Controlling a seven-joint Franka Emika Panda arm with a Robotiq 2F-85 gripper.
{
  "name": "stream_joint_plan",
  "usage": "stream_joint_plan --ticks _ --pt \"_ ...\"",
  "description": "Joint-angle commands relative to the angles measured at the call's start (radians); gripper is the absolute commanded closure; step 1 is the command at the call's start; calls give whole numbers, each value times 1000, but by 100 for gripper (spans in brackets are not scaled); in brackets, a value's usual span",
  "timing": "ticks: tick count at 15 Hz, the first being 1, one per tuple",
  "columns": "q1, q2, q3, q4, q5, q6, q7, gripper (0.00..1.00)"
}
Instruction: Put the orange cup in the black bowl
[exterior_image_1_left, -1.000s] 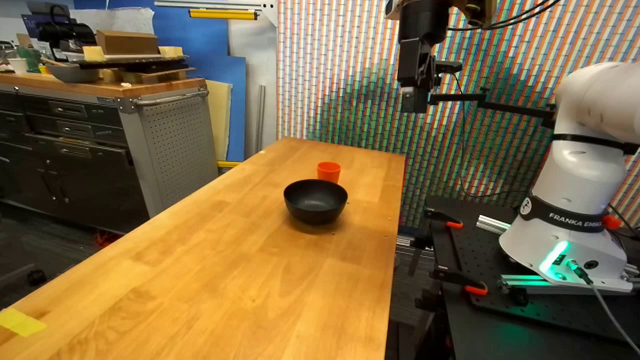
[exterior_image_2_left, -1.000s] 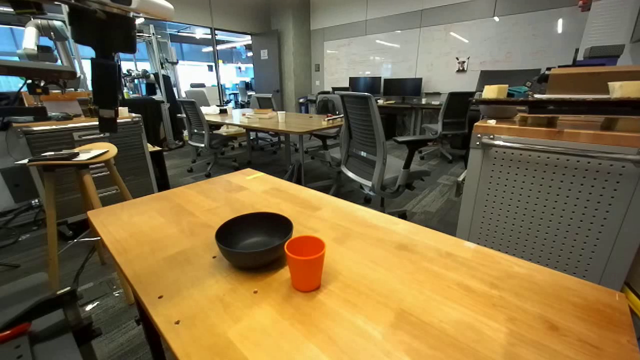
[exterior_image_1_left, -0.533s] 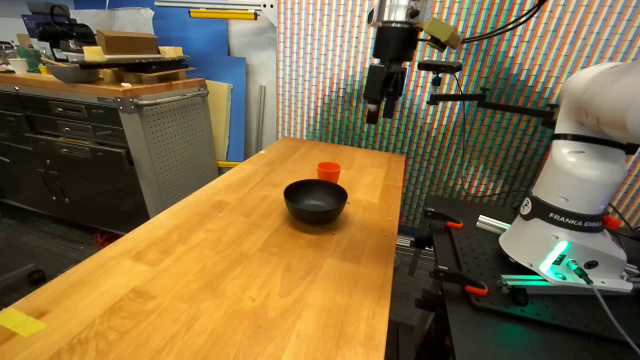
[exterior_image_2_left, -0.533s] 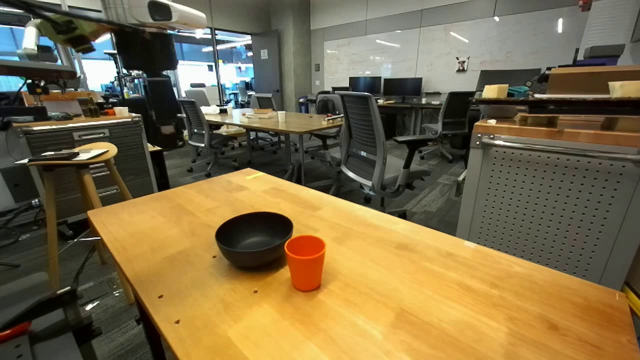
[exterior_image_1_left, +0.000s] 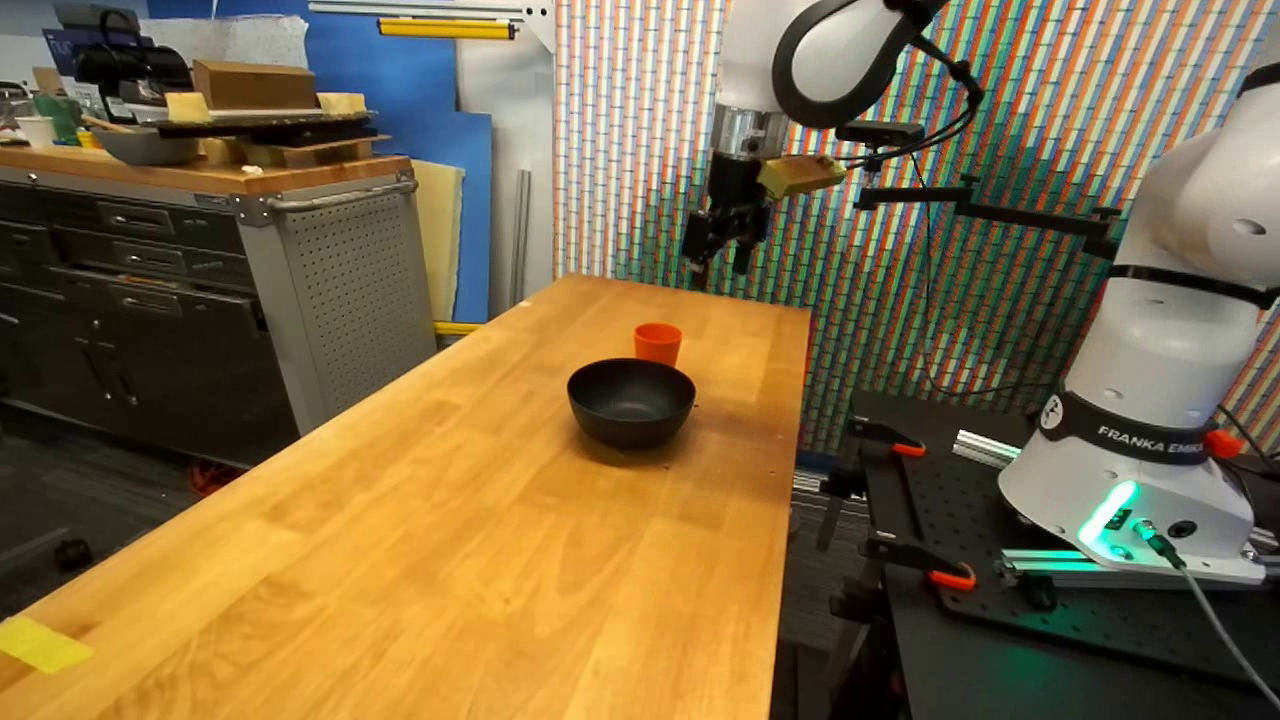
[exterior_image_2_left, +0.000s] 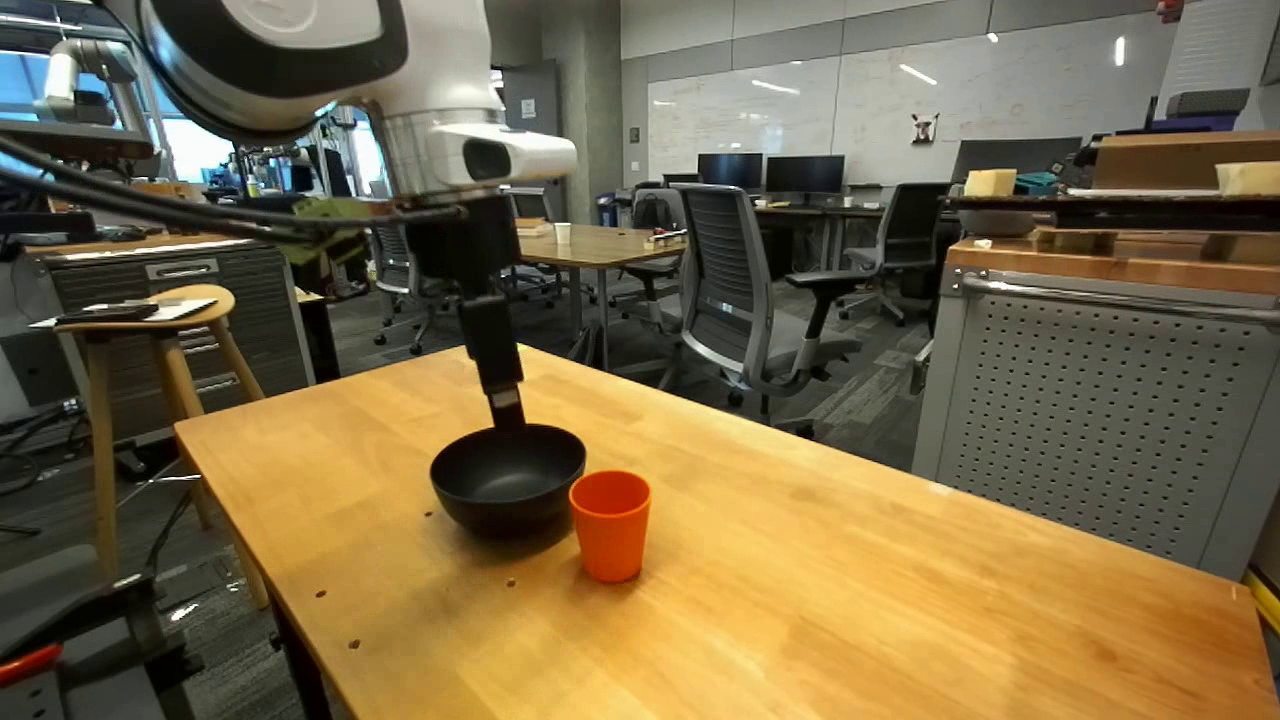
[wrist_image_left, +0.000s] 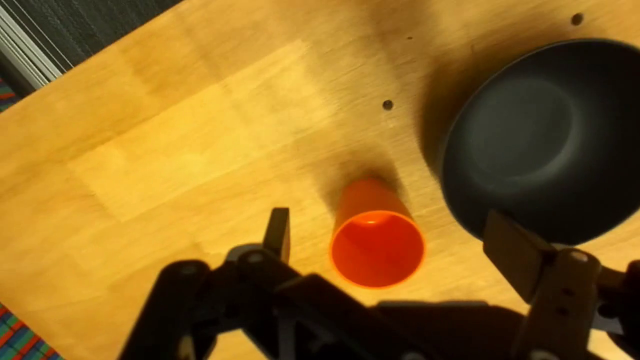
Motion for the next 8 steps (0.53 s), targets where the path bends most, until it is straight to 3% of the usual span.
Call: stream_joint_plan --ticks 1,7,8 --pt "2 193 -45 99 -58 89 81 0" --pt "73 391 -123 244 -26 117 100 0" --pt "83 414 -138 263 -32 118 102 18"
